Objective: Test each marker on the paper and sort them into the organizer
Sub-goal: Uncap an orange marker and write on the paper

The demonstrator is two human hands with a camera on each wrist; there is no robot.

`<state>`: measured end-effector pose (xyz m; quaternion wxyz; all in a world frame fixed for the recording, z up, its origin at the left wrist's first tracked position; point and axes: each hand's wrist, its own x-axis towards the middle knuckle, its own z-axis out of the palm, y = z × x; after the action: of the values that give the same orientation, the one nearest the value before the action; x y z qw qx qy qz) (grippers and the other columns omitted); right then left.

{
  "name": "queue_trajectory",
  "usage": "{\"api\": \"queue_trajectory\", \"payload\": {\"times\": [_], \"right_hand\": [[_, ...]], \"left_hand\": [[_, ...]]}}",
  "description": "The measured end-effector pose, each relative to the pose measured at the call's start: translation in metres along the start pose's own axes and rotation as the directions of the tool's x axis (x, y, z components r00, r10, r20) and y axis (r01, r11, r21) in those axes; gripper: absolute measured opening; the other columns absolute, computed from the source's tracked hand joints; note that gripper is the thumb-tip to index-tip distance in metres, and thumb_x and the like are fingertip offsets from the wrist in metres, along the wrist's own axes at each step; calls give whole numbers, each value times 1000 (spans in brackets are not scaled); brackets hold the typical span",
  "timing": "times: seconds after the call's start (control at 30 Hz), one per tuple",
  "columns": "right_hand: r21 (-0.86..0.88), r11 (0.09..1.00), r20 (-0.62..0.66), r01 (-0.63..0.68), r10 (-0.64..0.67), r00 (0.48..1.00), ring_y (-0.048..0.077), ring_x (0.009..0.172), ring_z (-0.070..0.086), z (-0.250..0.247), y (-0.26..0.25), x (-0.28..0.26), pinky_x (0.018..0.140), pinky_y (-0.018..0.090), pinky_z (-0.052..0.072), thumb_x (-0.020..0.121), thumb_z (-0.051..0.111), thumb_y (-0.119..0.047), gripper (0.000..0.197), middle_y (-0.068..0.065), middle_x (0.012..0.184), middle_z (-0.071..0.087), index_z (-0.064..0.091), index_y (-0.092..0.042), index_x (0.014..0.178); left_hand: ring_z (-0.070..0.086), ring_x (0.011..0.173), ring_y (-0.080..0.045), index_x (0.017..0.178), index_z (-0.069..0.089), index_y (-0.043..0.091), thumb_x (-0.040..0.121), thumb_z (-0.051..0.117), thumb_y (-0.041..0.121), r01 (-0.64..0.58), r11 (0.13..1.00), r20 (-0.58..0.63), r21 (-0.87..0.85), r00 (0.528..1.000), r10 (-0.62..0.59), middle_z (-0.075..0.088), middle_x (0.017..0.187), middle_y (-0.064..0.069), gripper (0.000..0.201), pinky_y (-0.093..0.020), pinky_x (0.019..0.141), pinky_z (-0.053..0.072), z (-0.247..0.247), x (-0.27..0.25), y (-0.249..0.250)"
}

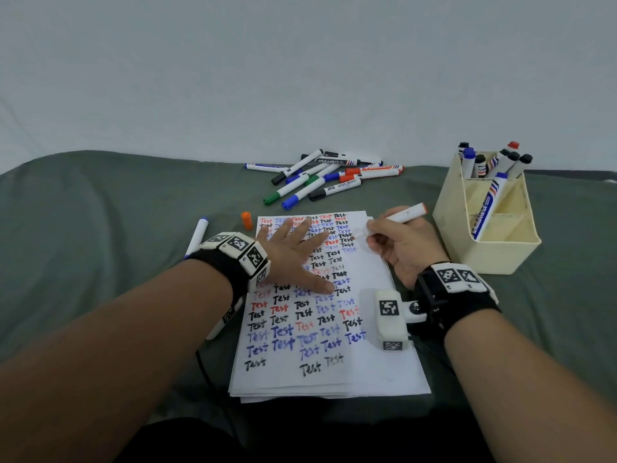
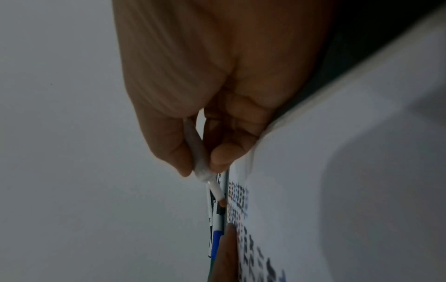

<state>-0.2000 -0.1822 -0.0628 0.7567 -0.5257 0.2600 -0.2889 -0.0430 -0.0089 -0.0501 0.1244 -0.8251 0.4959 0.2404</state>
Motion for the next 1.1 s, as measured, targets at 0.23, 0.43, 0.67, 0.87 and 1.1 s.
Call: {"api": "queue_trajectory", "payload": {"times": [0.23,0.43,0.67,0.87,1.1], "right_hand": [[-223,970,96,98,-78,992,19,52,57,-1,1,-7,49,24,46,79,76,4,23,12,67,65,68,-14,68],[-317,940,119,130,-97,988,18,53,57,1,1,-8,49,24,45,67,79,-12,15,7,62,66,70,-22,61],[-353,921,129,164,-126,984,17,53,57,2,4,-5,48,24,45,69,81,-16,14,6,62,67,71,-24,62],[-367,912,132,182,-143,981,16,52,58,1,7,-2,49,25,46,70,80,-15,16,7,64,68,71,-25,61],[-373,907,141,196,-154,978,16,52,58,0,10,1,49,24,45,72,81,-15,14,8,64,69,71,-20,65]], "left_hand": [[-33,147,-22,146,-29,53,42,28,111,10,1000,2,-1,1000,-10,-38,158,14,132,-64,118,-11,-1,-2,1],[-31,148,-23,147,-28,52,46,29,109,13,1000,0,5,1000,-13,-37,159,12,129,-65,118,-10,-3,-5,4],[-31,149,-23,147,-27,52,50,32,106,23,1000,2,5,1000,-23,-36,159,12,126,-64,118,-10,-4,-8,6],[-31,149,-24,149,-27,50,52,33,104,27,1000,12,6,1000,-27,-36,159,11,126,-64,119,-9,-6,-10,8],[-31,149,-24,149,-27,50,56,34,103,25,1000,8,14,1000,-25,-36,159,11,123,-63,119,-10,-6,-12,9]]}}
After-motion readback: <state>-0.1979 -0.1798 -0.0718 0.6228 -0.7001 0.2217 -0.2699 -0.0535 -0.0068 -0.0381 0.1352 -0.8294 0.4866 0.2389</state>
